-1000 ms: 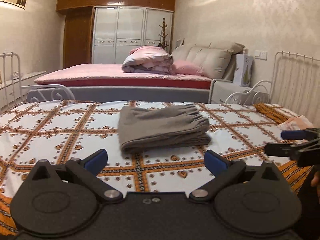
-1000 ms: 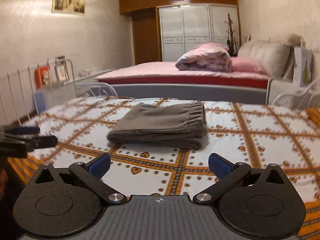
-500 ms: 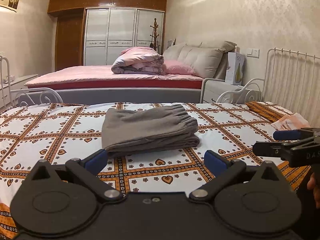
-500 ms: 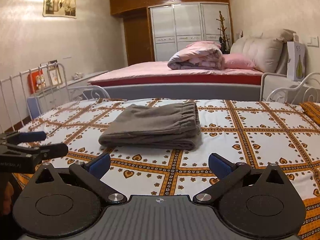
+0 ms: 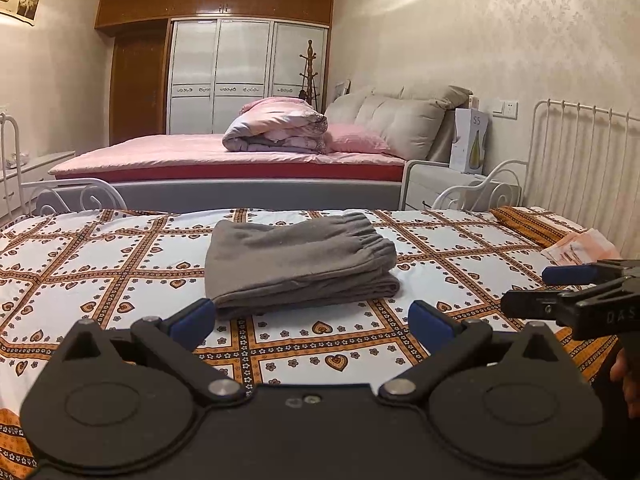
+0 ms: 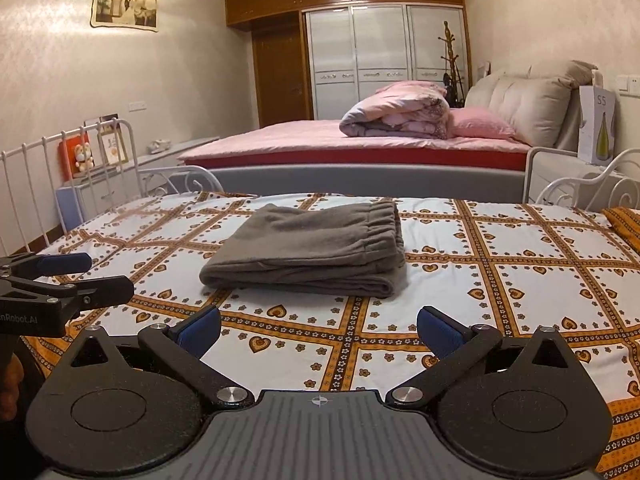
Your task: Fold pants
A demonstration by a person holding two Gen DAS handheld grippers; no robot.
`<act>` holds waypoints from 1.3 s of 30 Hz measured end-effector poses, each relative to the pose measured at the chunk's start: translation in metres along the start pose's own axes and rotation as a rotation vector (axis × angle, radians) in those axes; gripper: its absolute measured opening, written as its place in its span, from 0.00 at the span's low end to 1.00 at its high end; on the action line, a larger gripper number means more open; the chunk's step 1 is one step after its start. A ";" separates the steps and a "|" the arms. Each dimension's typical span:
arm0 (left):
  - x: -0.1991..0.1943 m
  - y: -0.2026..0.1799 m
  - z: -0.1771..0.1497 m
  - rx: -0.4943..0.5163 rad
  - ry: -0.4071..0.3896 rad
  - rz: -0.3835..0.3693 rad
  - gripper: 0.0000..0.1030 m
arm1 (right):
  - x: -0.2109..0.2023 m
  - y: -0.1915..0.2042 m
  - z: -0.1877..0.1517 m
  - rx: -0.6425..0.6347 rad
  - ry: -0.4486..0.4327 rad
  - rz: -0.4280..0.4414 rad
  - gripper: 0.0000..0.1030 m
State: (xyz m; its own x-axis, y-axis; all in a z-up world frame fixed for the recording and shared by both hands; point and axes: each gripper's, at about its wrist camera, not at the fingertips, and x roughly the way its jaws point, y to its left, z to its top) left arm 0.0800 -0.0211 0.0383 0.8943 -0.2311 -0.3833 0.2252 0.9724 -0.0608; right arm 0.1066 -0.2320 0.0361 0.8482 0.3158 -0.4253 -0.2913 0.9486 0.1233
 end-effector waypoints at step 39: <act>0.001 -0.001 0.000 0.016 -0.003 -0.017 0.94 | 0.001 -0.003 -0.001 0.003 0.007 -0.003 1.00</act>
State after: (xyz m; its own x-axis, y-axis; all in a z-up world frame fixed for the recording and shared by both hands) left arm 0.0809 -0.0221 0.0378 0.8913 -0.2478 -0.3797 0.2466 0.9677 -0.0527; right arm 0.1079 -0.2341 0.0346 0.8459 0.3132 -0.4316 -0.2877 0.9495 0.1251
